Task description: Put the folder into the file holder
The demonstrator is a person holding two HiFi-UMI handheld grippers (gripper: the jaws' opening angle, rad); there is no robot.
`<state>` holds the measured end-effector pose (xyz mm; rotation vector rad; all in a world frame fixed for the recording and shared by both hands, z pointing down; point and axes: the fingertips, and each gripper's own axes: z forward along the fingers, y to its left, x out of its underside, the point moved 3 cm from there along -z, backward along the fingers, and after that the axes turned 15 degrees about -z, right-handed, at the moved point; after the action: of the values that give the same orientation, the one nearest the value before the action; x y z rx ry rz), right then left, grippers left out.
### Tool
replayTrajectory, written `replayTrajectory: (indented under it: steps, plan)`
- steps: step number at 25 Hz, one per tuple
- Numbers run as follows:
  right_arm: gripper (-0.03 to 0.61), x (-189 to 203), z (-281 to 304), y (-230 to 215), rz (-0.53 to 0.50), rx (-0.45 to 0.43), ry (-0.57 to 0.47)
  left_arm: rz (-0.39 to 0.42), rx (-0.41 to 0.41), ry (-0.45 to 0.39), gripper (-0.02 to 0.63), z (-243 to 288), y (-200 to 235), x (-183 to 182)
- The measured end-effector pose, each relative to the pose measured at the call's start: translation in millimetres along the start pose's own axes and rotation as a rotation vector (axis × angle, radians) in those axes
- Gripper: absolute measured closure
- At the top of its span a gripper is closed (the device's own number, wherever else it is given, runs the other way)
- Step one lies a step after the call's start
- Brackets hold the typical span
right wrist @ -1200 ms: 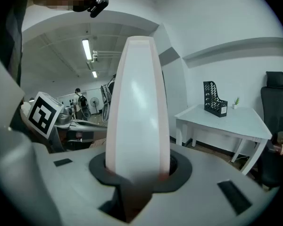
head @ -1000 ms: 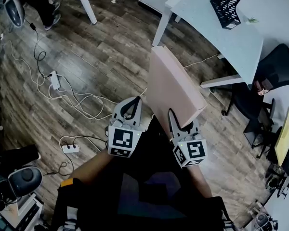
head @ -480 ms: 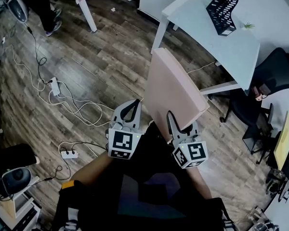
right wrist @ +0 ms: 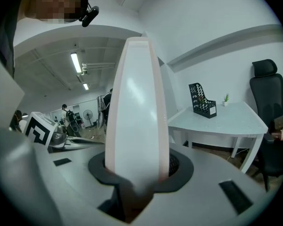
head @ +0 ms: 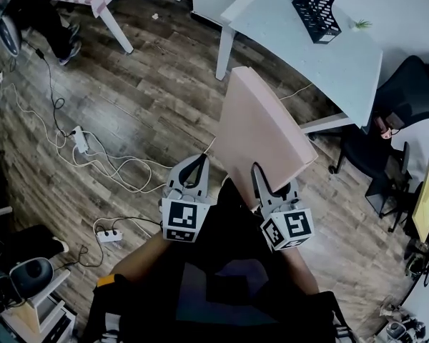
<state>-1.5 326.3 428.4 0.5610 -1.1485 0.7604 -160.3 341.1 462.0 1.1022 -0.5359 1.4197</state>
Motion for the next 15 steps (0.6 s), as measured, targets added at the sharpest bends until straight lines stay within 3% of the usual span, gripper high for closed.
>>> replayTrajectory:
  steps: [15]
  plan:
    - [0.428, -22.3, 40.0, -127.5, 0.038, 0.004, -0.067, 0.067, -0.006, 0.011, 0.607, 113.9, -50.5, -63.6]
